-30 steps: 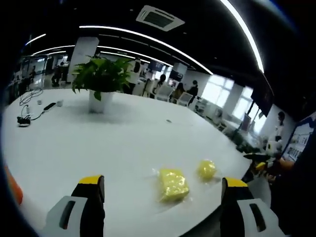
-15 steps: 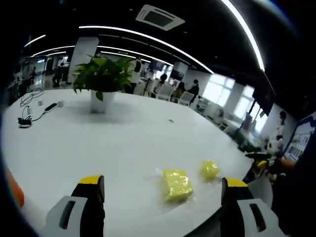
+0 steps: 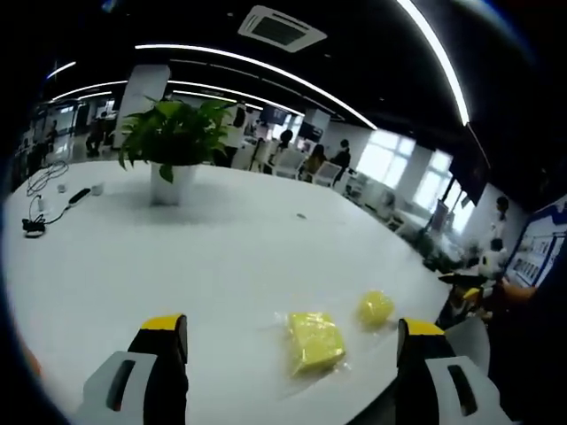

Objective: Compare the silicone blocks by pressing each to a similar depth, holding the contact briefly, and releasing to observe deformation and rebound differences across the visible hardness samples.

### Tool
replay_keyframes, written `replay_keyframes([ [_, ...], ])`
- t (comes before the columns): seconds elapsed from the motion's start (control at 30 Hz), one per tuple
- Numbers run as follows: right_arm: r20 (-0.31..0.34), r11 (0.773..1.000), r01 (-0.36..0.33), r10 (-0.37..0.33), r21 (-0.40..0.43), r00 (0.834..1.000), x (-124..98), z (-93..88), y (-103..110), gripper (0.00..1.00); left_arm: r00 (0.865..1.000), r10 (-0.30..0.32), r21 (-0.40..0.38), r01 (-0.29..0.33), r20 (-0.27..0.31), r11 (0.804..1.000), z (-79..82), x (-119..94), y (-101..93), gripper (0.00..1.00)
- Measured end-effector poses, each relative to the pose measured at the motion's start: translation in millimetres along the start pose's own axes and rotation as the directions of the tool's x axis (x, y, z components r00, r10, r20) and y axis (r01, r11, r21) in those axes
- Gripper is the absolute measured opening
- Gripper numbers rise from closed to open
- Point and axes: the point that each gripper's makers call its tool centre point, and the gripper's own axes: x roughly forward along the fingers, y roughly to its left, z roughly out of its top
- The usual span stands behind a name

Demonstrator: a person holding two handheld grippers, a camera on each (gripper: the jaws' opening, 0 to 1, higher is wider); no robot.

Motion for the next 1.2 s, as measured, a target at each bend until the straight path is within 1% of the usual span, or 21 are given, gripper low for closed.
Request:
replay_keyframes([
  [0.2,-0.007,1.000,-0.008,0.008,-0.001,1.000,3,-1.6,2,0.96,0.999,-0.018,-0.007,0.018,-0.027,1.000,-4.4,12,0.1,1.00],
  [0.27,-0.009,1.000,-0.008,0.008,0.000,1.000,2,-1.7,3,0.96,0.999,-0.018,-0.003,0.017,-0.037,1.000,-6.0,18,2.1,1.00],
  [0.43,-0.009,1.000,-0.009,0.009,0.015,1.000,-1,-5.6,6,0.96,0.998,-0.042,-0.015,0.041,-0.056,0.999,-6.7,33,1.7,0.99],
  [0.6,-0.013,1.000,-0.008,0.008,0.022,1.000,0,-10.2,7,0.96,0.994,-0.065,0.009,0.066,-0.090,0.998,-10.6,50,-0.3,0.97],
  [0.7,-0.001,1.000,-0.002,0.002,0.019,1.000,1,-8.1,8,0.96,0.991,-0.076,0.023,0.079,-0.111,0.997,-15.4,58,-1.8,0.96],
  [0.8,-0.004,1.000,-0.005,0.005,0.018,1.000,4,-8.0,10,0.96,0.987,-0.091,0.026,0.095,-0.130,0.995,-20.5,66,-3.3,0.96],
  [0.87,-0.005,1.000,-0.006,0.006,0.015,1.000,4,-7.5,10,0.96,0.985,-0.086,0.042,0.093,-0.147,0.995,-25.6,71,-1.5,0.96],
  [0.9,-0.006,1.000,-0.007,0.008,0.016,1.000,5,-7.0,11,0.96,0.986,-0.067,0.063,0.077,-0.154,0.995,-28.1,73,2.5,0.96],
  [0.93,-0.007,1.000,-0.008,0.008,0.016,1.000,5,-6.6,11,0.96,0.986,-0.064,0.066,0.075,-0.156,0.995,-29.3,75,3.7,0.96],
  [1.0,-0.009,1.000,-0.008,0.008,0.016,1.000,5,-6.1,11,0.96,0.986,-0.063,0.046,0.071,-0.156,0.996,-31.8,78,7.8,0.93],
  [1.07,-0.011,1.000,-0.011,0.011,0.016,1.000,5,-6.4,12,0.96,0.987,-0.053,0.020,0.056,-0.154,0.998,-32.8,80,12.2,0.92],
  [1.13,-0.019,1.000,-0.013,0.013,0.015,1.000,6,-7.6,13,0.96,0.988,-0.051,-0.027,0.047,-0.146,0.999,-34.4,85,17.2,0.92],
  [1.17,-0.021,1.000,-0.013,0.013,0.016,1.000,6,-8.0,13,0.96,0.988,-0.028,-0.025,0.024,-0.155,0.999,-36.4,86,21.6,0.94],
  [1.2,-0.022,1.000,-0.014,0.014,0.018,1.000,6,-8.7,13,0.96,0.985,-0.003,-0.005,0.003,-0.172,1.000,-39.4,89,25.9,0.96],
])
